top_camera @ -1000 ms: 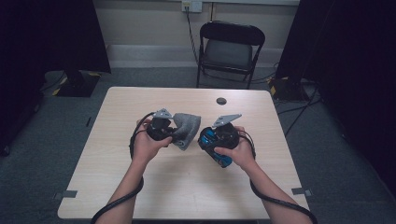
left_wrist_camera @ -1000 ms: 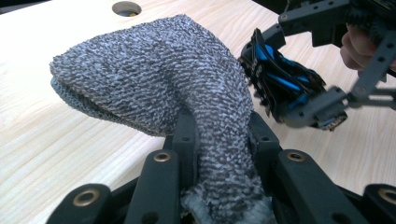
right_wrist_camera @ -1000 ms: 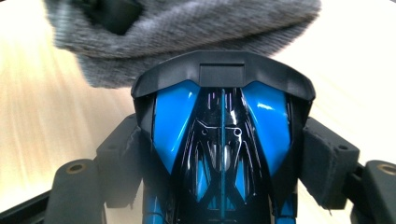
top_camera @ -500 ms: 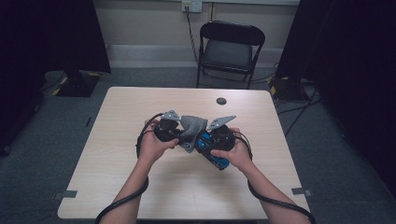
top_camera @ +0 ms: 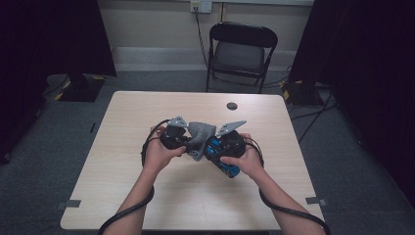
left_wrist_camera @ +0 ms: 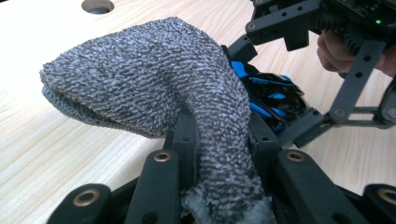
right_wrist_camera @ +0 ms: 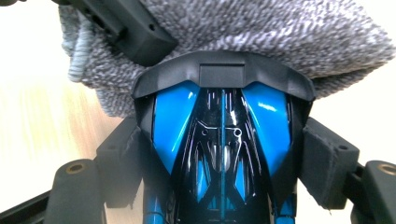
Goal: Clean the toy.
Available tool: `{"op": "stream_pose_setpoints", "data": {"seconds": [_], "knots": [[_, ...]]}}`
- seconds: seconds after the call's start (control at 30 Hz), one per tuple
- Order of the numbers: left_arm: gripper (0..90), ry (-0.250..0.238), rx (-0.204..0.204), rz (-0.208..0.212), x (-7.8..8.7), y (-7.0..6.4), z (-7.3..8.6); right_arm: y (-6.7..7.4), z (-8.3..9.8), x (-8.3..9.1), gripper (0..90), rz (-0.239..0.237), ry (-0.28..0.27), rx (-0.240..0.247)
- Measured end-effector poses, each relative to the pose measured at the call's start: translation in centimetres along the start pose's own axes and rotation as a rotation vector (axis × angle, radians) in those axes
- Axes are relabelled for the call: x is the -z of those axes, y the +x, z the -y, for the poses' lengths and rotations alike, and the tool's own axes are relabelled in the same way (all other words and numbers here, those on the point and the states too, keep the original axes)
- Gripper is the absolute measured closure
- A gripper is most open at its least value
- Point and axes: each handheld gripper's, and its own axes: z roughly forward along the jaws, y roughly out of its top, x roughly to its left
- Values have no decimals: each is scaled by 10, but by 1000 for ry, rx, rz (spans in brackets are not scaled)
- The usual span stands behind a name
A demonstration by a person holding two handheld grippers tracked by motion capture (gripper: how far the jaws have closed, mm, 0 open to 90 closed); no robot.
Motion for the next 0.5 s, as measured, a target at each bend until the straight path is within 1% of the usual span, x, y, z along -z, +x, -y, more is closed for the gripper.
{"op": "stream_pose_setpoints", "data": {"seconds": [0.23, 0.43, 0.5], "knots": [[706, 5, 5, 8, 1, -1, 3, -2, 1, 0, 258, 9, 1, -3], [706, 4, 4, 13, 3, -3, 6, -6, 2, 1, 259, 21, -3, -23], [706, 11, -8, 21, 4, -5, 7, -10, 3, 3, 259, 30, -9, -37]]}}
